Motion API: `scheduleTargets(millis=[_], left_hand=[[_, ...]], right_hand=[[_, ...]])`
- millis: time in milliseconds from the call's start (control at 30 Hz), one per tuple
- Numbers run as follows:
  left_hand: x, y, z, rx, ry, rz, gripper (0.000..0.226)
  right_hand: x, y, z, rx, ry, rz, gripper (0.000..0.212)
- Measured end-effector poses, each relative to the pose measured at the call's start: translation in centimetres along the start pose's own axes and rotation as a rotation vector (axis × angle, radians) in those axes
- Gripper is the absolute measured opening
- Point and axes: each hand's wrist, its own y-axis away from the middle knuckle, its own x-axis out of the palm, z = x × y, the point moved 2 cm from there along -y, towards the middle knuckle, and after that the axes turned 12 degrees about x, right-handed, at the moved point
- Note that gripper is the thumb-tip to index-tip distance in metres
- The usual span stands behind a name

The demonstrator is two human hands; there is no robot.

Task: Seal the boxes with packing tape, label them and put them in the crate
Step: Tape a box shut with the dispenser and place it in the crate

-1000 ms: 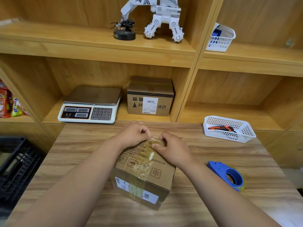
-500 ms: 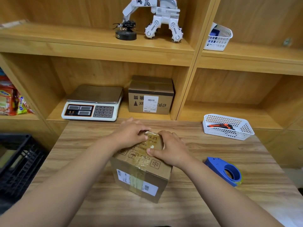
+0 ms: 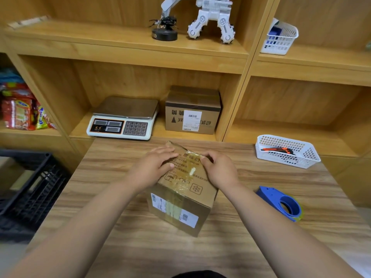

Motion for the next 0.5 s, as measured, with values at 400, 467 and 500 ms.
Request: scheduleTargets(millis=[400,467,500], left_hand=[[3.3,5.5,-4.2,-0.515,0.363,-0.635,0.077],[3.6,4.8,-4.0,-0.533,0.350,-0.593,0.079],[3.6,4.5,-3.8,-0.523,0.352,-0.583,0.079]], right_hand=[[-1.0,0.7,-2.5,0.276,-0.260,-0.085,0.039],[-1.2,1.2,-2.5,0.272,-0.266,-0.127,0.038],[-1.4,1.4,-2.3,0.255,-0.272,-0.155,0.035]])
